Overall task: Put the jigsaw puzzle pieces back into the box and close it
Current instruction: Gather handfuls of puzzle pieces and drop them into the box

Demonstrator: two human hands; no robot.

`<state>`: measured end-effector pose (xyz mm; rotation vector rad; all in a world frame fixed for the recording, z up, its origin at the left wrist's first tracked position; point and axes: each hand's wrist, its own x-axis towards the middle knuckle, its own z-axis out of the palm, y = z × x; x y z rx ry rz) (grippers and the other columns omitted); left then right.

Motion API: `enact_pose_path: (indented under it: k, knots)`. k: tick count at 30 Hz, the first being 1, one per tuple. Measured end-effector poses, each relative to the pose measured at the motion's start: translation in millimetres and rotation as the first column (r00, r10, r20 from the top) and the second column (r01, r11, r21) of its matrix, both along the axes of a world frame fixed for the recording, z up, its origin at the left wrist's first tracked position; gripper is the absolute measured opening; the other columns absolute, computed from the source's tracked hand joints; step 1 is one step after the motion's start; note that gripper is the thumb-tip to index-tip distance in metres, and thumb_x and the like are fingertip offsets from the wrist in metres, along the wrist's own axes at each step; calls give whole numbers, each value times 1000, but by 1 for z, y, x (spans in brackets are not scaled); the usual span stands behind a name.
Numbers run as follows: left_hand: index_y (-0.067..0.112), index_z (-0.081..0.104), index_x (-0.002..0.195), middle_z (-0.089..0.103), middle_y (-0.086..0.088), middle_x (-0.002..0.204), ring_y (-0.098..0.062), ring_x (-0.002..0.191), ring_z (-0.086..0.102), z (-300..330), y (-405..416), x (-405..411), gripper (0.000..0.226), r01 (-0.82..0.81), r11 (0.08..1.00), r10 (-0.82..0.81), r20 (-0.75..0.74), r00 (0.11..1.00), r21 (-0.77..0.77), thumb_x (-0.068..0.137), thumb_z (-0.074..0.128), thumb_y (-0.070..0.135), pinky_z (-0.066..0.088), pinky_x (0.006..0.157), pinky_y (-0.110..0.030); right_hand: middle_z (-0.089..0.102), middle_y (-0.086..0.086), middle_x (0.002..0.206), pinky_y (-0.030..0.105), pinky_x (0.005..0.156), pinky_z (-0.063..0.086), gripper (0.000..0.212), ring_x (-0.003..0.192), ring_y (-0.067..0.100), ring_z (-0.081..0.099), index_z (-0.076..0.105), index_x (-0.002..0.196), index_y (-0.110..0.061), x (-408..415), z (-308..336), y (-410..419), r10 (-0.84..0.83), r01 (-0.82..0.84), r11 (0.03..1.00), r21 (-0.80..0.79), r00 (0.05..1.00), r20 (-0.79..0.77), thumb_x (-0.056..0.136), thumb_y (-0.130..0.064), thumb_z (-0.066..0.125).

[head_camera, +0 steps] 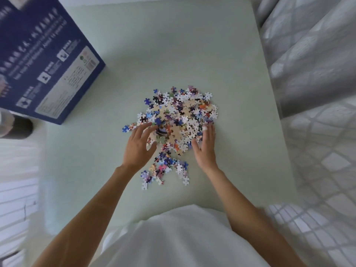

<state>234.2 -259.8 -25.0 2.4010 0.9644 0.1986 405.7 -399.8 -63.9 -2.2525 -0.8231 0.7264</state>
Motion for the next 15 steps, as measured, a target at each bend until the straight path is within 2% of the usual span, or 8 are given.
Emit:
enact_pose_path:
  k: [2,4,5,7,9,12,15]
  knots:
    - [17,50,130,54,-7,128,-27,118,49,4,-8,-28,51,-57,998,57,-27,998,-10,83,68,19,45,98,-45,-9,3,157,36,118,11,71,143,14,-10,3,149,-13,-21,6,0,52,-50,998,36,997,-53,96,-23,48]
    - [19,48,131,53,-5,127,-25,114,51,5,-14,-41,56,-65,996,57,-109,992,-66,81,70,29,48,92,-42,-4,7,157,22,114,7,70,144,19,-4,11,148,-13,-24,13,-7,110,-109,993,34,994,-4,93,-19,53]
    - [20,45,134,50,-4,130,-24,116,49,4,-19,-47,64,-62,993,43,-175,984,-104,79,71,37,48,92,-40,1,11,156,22,113,8,70,144,24,1,16,147,-12,-24,16,-12,138,-139,990,14,989,53,91,-18,57]
    - [22,33,141,40,-4,137,-23,121,42,2,-32,-57,84,-65,983,8,-312,950,-172,72,73,49,46,93,-37,12,17,152,34,114,18,73,140,32,12,25,143,-10,-26,22,-26,175,-164,983,-83,973,154,84,-22,66]
    - [20,24,146,33,-5,140,-23,123,38,-2,-44,-57,99,-85,975,3,-372,928,-205,67,74,55,46,91,-36,20,19,147,40,108,26,81,134,35,21,25,143,-10,-25,25,-36,170,-135,973,-186,968,187,80,-31,70]
    - [18,17,147,31,-8,137,-25,122,37,-5,-53,-40,105,-160,962,80,-334,939,-221,67,73,56,47,90,-35,21,18,144,39,106,29,88,130,33,23,19,145,-12,-24,30,-29,96,-73,969,-234,992,85,78,-34,72]
    - [17,19,145,31,-10,135,-25,120,37,-9,-42,-16,103,-293,940,251,-222,942,-178,67,75,55,49,90,-35,22,17,142,38,106,29,91,131,32,24,16,146,-13,-17,33,-6,46,-31,967,-254,998,53,78,-35,72]
